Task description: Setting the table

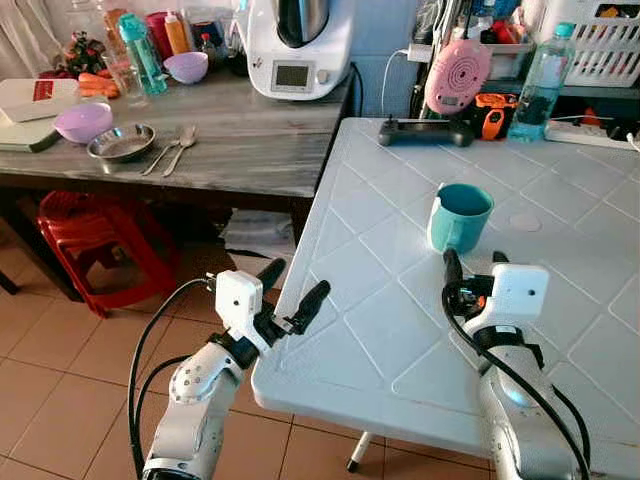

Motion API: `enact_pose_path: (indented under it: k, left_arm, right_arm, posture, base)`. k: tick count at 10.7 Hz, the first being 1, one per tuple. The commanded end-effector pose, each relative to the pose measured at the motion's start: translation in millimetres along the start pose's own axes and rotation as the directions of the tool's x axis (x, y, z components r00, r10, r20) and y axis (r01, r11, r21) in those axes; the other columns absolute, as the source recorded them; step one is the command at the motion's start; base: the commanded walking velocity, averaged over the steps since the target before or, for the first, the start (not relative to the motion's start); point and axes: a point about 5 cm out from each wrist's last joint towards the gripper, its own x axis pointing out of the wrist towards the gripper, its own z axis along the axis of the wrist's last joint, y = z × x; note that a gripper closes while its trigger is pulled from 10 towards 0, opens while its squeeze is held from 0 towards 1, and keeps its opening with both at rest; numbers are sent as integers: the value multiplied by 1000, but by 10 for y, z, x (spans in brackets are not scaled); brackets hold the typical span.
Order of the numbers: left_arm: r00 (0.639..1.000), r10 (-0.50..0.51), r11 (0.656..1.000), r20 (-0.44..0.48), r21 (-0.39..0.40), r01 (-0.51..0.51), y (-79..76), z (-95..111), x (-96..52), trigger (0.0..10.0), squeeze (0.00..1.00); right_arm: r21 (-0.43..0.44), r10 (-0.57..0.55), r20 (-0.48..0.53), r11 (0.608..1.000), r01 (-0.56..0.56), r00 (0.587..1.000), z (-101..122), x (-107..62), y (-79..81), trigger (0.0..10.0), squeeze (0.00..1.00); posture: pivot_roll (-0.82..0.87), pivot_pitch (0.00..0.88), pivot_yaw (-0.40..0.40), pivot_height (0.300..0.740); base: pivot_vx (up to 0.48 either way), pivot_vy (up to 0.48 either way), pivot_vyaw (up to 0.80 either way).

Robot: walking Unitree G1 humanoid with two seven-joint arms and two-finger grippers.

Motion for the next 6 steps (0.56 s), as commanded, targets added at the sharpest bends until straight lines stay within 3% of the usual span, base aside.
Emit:
enact_pose_path:
  k: [1, 2, 3, 4, 6]
  left_arm:
    - [1000, 9, 1000, -13, 24, -9, 42, 3, -2, 10000, 502]
    - [1000, 5, 1000, -19, 17, -4, 36, -6, -3, 10000, 0]
    - [1000, 6, 1000, -25, 23, -5, 40, -11, -12, 10000, 0]
    - [999, -1, 1000, -33, 29, 2, 39, -21, -32, 10000, 0]
    - [999, -3, 999, -39, 38, 5, 41, -25, -47, 10000, 0]
  right_arm:
    - [0, -6, 2, 1000, 6, 1000, 1, 25, 16, 314, 0]
    - [-19, -47, -12, 999, 47, 999, -23, 66, -21, 10000, 0]
    - [-4, -57, -12, 998, 57, 998, -24, 111, -26, 10000, 0]
    - [8, -60, 2, 998, 60, 998, 7, 174, -18, 10000, 1000]
    - [25, -38, 20, 999, 37, 999, 50, 258, 21, 10000, 1000]
  posture:
    - [35, 3, 88, 740]
    - [36, 3, 86, 740]
    - [37, 5, 85, 740]
    - [41, 8, 85, 740]
    - [48, 14, 83, 740]
  base:
    - [0, 0, 0]
    - [0, 0, 0]
    - [0, 0, 0]
    - [0, 0, 0]
    - [0, 0, 0]
